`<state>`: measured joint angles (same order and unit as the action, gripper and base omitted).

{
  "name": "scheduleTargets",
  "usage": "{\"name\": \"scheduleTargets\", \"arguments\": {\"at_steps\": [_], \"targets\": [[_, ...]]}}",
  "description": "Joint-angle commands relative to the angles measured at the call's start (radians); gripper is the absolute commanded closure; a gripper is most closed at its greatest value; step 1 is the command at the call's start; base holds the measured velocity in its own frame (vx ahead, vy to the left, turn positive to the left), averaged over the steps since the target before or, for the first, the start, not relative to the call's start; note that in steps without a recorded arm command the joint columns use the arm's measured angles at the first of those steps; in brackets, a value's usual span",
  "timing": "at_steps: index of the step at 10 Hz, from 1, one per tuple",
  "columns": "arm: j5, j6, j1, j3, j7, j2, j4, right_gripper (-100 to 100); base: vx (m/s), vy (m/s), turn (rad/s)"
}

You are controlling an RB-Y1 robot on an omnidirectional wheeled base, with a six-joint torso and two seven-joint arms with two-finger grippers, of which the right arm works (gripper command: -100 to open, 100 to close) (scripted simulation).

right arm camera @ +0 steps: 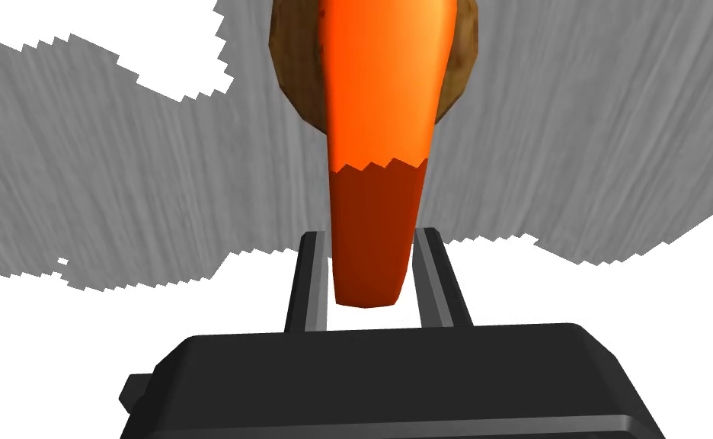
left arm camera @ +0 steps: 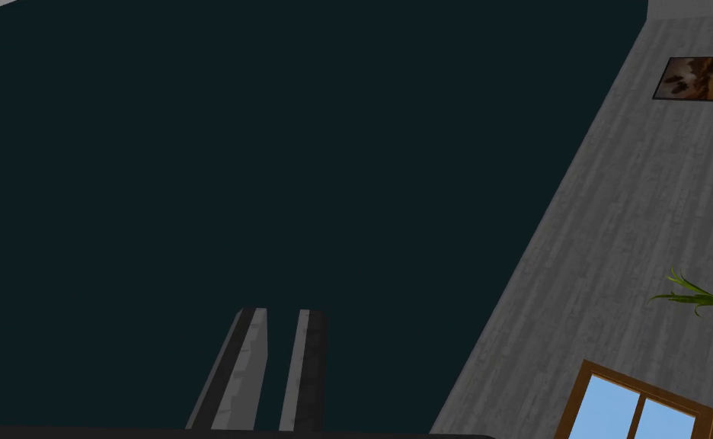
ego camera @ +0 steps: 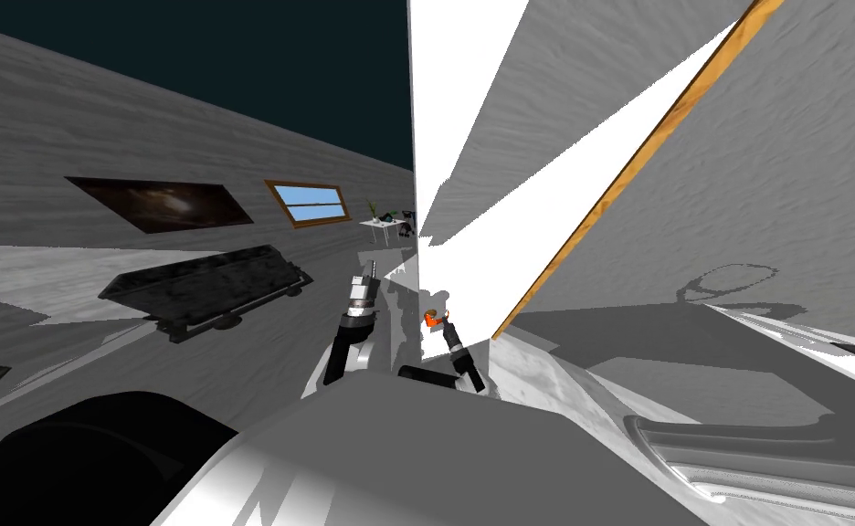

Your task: Push the door open

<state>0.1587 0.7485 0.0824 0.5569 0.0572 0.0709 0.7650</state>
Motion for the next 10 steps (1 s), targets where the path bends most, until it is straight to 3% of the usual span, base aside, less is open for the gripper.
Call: {"name": "scheduleTargets", "arguments": {"at_steps": [1, 5, 10], "targets": [[0.006, 0.017, 0.024, -0.019, -0.002, -0.001, -0.033, 100, 0.077, 0.073, -0.03], [0.017, 0.02, 0.028, -0.075, 0.01, -0.015, -0.044, 100, 0.098, 0.133, -0.048], [0.03, 0.024, 0.033, -0.145, 0.025, -0.047, -0.058, 100, 0.101, 0.167, -0.068]]}}
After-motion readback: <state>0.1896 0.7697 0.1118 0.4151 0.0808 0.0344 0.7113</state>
